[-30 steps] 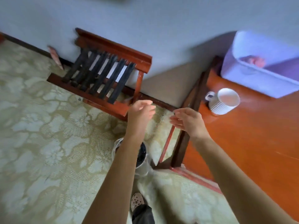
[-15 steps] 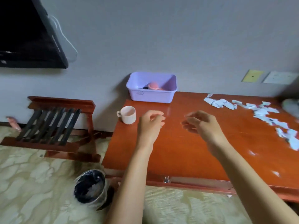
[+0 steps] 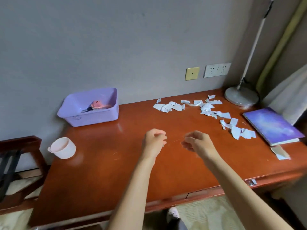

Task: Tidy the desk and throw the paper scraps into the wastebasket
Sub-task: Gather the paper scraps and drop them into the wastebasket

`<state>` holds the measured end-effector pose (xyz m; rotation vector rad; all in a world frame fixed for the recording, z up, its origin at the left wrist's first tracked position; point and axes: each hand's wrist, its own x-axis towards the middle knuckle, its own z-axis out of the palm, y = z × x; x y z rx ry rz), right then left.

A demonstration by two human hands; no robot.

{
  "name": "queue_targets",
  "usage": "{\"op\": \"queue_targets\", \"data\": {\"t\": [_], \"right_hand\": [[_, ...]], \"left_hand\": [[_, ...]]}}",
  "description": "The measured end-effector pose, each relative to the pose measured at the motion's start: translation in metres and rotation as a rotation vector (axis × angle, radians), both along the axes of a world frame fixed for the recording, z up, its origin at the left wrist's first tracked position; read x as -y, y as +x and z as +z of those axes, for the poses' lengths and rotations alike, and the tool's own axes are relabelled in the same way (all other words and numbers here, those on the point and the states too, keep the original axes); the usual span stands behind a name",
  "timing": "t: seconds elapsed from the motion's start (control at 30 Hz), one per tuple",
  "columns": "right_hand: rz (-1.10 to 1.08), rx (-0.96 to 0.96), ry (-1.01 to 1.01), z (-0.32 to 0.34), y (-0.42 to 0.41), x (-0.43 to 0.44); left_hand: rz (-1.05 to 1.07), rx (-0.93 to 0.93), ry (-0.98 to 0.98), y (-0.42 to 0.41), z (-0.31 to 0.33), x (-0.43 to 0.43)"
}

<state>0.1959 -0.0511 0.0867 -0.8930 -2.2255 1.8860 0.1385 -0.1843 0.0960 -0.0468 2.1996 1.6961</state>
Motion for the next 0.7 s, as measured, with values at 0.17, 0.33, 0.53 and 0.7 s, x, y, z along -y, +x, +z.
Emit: {"op": "queue_targets", "data": {"t": [0.17,0.33,0.53,0.7], "right_hand": [[0.041,0.061,0.066,-0.025,-0.075,-0.053],[0.143,0.149,0.144,-0.047,-0.158,-0.114],[0.202,0.285,0.361,-0.085,-0.220,-0.178],[0.444,0.388,0.687,-0.117,-0.258,-0.209]], "left_hand": [[0.001,0.009,-0.079,-0.067,-0.026,-0.054],[0.006,0.066,-0.192,-0.140,-0.049,-0.103],[-0.052,0.096,-0.375,-0.199,-0.076,-0.145],[-0.092,0.100,-0.548,-0.234,-0.103,-0.174]]}}
